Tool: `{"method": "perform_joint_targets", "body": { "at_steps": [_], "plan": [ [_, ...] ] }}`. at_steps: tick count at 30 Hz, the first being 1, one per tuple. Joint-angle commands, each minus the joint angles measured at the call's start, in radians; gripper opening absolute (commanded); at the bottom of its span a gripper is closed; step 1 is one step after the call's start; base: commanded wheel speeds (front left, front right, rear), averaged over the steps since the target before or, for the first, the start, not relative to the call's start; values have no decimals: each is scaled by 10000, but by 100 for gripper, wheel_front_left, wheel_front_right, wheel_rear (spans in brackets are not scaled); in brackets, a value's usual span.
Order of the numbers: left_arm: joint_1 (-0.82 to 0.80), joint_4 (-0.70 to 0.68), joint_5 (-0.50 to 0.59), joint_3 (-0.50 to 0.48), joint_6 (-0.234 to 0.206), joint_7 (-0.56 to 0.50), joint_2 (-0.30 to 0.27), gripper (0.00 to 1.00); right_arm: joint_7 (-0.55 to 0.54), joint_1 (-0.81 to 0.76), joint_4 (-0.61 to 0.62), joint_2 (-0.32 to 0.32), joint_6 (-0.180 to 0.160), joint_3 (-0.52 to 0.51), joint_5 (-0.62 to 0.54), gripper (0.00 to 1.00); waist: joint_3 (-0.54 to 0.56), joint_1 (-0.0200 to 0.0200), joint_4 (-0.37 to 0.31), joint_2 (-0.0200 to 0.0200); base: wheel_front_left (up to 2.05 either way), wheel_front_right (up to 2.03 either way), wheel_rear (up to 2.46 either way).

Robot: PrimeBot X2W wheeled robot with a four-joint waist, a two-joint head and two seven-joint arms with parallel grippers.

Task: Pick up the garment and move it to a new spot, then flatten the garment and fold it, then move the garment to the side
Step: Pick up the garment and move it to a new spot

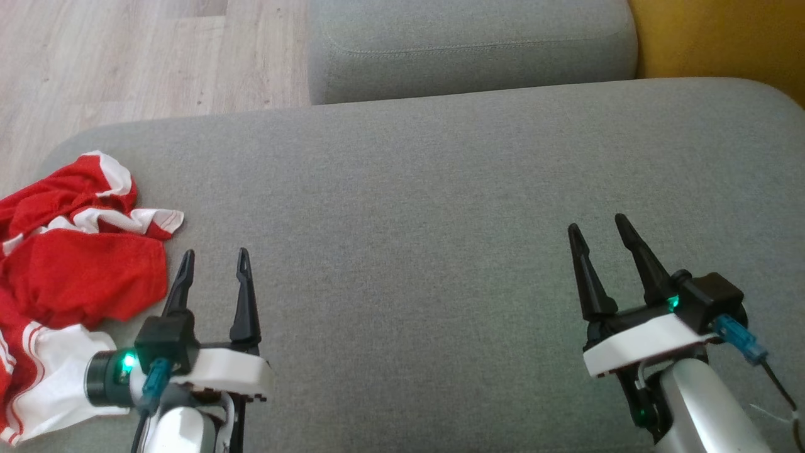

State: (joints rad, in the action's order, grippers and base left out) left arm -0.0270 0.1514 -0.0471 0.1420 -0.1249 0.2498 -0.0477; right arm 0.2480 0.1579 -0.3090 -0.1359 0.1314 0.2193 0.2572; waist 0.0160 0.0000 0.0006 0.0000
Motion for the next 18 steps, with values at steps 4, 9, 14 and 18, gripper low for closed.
{"method": "perform_joint_targets", "body": {
  "at_steps": [4, 9, 14, 18],
  "plan": [
    [-574, -289, -105, -426, -39, 120, -50, 100, 137, 491, 172, -32, -7, 171, 135, 100, 1, 0, -7, 0, 0, 0, 0],
    [-570, -174, -298, -539, -67, 120, -40, 100, 137, 486, -60, 35, -7, 74, 354, 100, 12, 0, -4, 0, 0, 0, 0],
    [-580, 82, -823, -702, -22, 120, -31, 100, 137, 491, -344, 120, -7, -74, 531, 100, 56, 0, 59, 0, 0, 0, 0],
    [-623, 182, -934, -694, 22, 120, -29, 100, 137, 451, -462, 206, -7, -111, 630, 100, 133, 0, 260, 0, 0, 0, 0]
  ]
}}
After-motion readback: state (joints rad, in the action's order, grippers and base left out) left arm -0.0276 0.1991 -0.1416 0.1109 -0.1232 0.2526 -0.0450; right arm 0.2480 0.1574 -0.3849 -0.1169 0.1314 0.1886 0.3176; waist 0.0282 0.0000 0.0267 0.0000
